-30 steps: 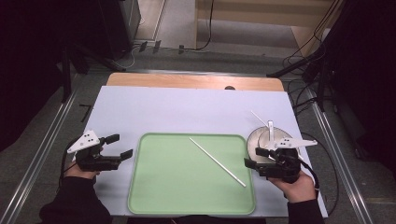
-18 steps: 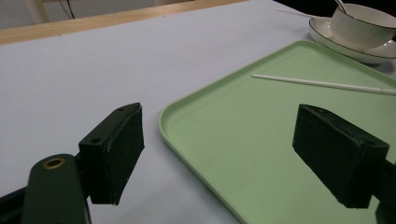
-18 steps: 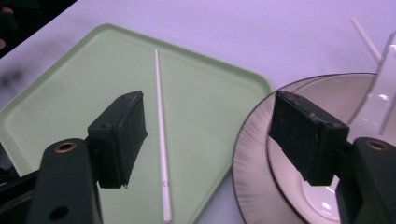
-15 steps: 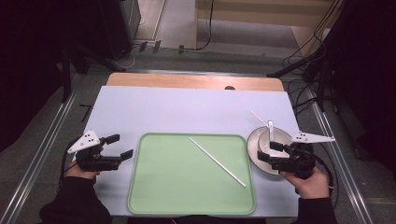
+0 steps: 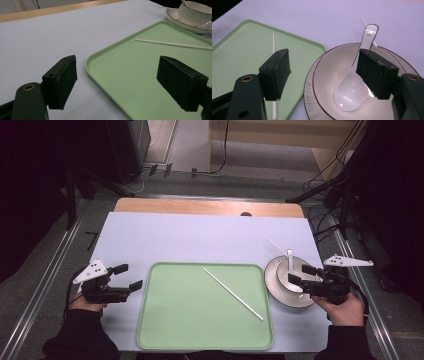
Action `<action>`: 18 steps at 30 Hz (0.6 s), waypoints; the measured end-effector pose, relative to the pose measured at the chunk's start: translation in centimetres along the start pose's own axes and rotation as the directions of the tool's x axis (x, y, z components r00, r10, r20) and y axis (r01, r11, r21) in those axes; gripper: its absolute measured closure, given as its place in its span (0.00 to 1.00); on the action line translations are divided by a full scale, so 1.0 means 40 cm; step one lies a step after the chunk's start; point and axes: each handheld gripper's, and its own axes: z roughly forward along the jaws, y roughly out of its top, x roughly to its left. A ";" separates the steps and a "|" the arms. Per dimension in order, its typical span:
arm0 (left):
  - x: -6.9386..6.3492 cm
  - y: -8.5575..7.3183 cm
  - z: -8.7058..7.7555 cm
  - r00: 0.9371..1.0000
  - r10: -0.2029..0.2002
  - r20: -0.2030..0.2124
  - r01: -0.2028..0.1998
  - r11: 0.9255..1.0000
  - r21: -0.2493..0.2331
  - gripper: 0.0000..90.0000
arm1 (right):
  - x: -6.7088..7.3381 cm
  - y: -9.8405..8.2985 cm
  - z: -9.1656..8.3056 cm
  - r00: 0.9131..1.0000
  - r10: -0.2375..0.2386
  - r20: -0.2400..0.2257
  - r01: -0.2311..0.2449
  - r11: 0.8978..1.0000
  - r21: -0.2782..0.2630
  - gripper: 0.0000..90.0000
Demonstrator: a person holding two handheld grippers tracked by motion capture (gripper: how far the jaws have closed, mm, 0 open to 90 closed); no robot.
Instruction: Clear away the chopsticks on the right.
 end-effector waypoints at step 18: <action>0.000 0.000 0.000 1.000 0.001 -0.001 -0.001 1.000 0.004 0.19 | -0.115 -0.006 -0.032 0.997 0.061 0.049 -0.062 0.998 0.013 0.32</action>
